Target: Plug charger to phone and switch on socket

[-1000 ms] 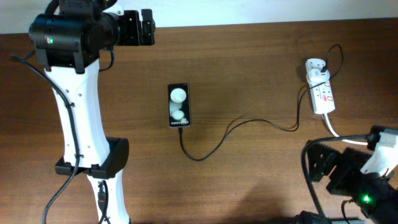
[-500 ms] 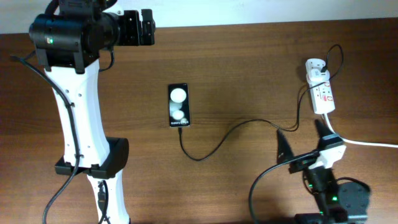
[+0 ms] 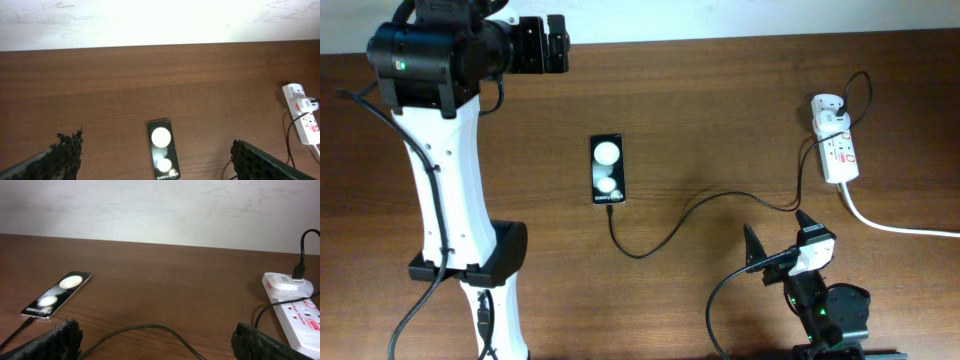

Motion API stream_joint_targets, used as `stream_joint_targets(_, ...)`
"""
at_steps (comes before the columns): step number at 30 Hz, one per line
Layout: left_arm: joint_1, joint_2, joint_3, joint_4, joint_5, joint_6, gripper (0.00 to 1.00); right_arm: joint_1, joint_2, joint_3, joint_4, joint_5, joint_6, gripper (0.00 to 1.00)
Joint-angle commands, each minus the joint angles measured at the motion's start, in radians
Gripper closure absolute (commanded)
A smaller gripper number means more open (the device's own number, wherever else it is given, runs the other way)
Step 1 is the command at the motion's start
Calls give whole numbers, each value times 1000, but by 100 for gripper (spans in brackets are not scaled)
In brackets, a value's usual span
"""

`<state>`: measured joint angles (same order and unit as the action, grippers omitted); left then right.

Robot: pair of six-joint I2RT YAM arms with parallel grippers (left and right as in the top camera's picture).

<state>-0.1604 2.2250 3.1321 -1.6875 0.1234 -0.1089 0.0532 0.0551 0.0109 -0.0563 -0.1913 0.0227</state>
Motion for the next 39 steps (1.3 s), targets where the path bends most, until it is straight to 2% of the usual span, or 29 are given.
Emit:
stream_joint_targets(1, 6, -17, 3, 0, 10, 2, 1, 6, -5, -5, -7, 9, 3, 1)
stream_joint_targets(4, 3, -15, -4, 0, 10, 2, 1, 6, -5, -5, -7, 9, 3, 1)
stream_joint_targets(6, 3, -61, -158, 3, -45, 14, 1, 6, -5, -5, -7, 9, 3, 1)
stream_joint_targets(8, 3, -201, -461, 145, -37, 14, 1, 6, -5, -5, -7, 9, 3, 1)
stream_joint_targets(11, 3, -469, -985, 469, -34, 14, 1, 6, -5, -5, -7, 9, 3, 1)
stream_joint_targets(12, 3, -603, -1239, 618, -34, 40, 1, 6, -5, -5, -7, 9, 3, 1)
stream_joint_targets(14, 3, -829, -1632, 866, -35, 96, 1, 6, -5, -5, -7, 9, 3, 1)
stream_joint_targets(15, 3, -999, -1906, 1045, -35, 152, 1, 6, -5, -5, -7, 9, 3, 1)
stream_joint_targets(19, 8, -1447, -2498, 1410, -38, 273, 1, 6, -5, -5, -7, 9, 3, 1)
stream_joint_targets(20, 18, -1541, -2602, 1483, -53, 272, 1, 6, -5, -5, -7, 9, 3, 1)
stream_joint_targets(25, 101, -1888, -2919, 1637, -58, 274, 1, 6, -5, -5, -7, 9, 3, 1)
stream_joint_targets(30, 150, -2063, -3105, 1749, -65, 336, 1, 6, -5, -5, -7, 9, 3, 1)
stream_joint_targets(32, 155, -2109, -3123, 1711, -80, 339, 1, 6, -5, -5, -7, 9, 3, 1)
stream_joint_targets(34, 155, -2182, -3123, 1606, -89, 330, 1, 6, -5, -5, -7, 9, 3, 2)
stream_joint_targets(39, 160, -2220, -3123, 1607, -87, 327, 1, 6, -5, -5, -7, 9, 3, 1)
